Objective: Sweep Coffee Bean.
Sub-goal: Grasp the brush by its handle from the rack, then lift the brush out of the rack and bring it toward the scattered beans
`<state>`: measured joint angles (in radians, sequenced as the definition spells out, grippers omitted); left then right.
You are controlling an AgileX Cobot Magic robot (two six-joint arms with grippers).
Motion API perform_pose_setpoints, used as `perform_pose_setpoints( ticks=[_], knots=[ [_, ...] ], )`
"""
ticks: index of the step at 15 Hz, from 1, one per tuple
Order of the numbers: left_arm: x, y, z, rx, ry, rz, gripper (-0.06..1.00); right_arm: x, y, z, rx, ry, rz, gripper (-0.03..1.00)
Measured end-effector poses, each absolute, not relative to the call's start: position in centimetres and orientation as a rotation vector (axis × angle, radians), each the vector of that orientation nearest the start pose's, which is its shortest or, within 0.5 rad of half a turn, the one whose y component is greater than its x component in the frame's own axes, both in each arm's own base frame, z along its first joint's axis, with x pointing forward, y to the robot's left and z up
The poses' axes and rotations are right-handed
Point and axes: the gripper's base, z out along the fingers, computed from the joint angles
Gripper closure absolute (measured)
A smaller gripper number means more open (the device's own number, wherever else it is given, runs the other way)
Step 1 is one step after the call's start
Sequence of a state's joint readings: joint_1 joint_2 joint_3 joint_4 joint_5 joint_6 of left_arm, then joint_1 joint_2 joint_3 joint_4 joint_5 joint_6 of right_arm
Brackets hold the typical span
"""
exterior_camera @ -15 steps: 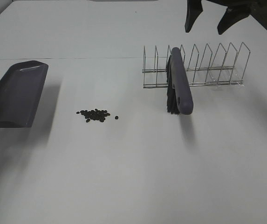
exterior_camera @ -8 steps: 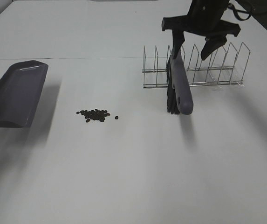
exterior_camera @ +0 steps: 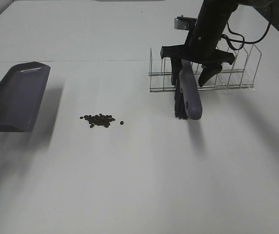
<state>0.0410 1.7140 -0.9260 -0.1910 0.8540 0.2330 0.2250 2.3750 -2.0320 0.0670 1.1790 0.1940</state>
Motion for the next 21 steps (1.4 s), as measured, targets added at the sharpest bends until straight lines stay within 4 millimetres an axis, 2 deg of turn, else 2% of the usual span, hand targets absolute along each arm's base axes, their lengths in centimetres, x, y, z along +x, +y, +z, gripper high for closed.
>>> perform_pose_setpoints(
  ticks=[2,3,4,9,11,13,14,15,18,21],
  knots=[
    [28.7,-0.1,16.2,0.104,3.097,-0.219,0.62,47.9,11.5,15.8,-0.015,3.004,0.140,0.36],
    [28.7,-0.1,16.2,0.104,3.097,-0.219,0.62,47.9,11.6,15.8,-0.010,3.004,0.145,0.55],
    [28.7,-0.1,16.2,0.104,3.097,-0.219,0.62,47.9,11.5,15.8,-0.013,3.006,0.129,0.60],
    [28.7,-0.1,16.2,0.110,3.097,-0.214,0.62,47.6,11.3,15.7,-0.026,3.034,0.099,0.60],
    [28.7,-0.1,16.2,0.113,3.098,-0.210,0.62,47.5,11.3,16.3,-0.027,3.027,0.101,0.60],
    [28.7,0.0,16.2,0.119,3.099,-0.203,0.62,47.3,11.1,18.7,-0.033,2.979,0.101,0.60],
    [28.7,0.0,16.2,0.120,3.099,-0.202,0.62,46.8,10.8,21.3,-0.043,2.933,0.082,0.60],
    [28.7,0.0,16.2,0.120,3.099,-0.202,0.62,46.5,10.6,22.5,-0.048,2.911,0.071,0.60],
    [28.7,0.0,16.2,0.126,3.100,-0.195,0.62,45.9,10.1,25.3,-0.096,2.848,0.017,0.60],
    [28.6,0.2,16.2,0.148,3.102,-0.170,0.62,44.9,10.2,28.4,-0.084,2.789,0.078,0.60]
  ],
)
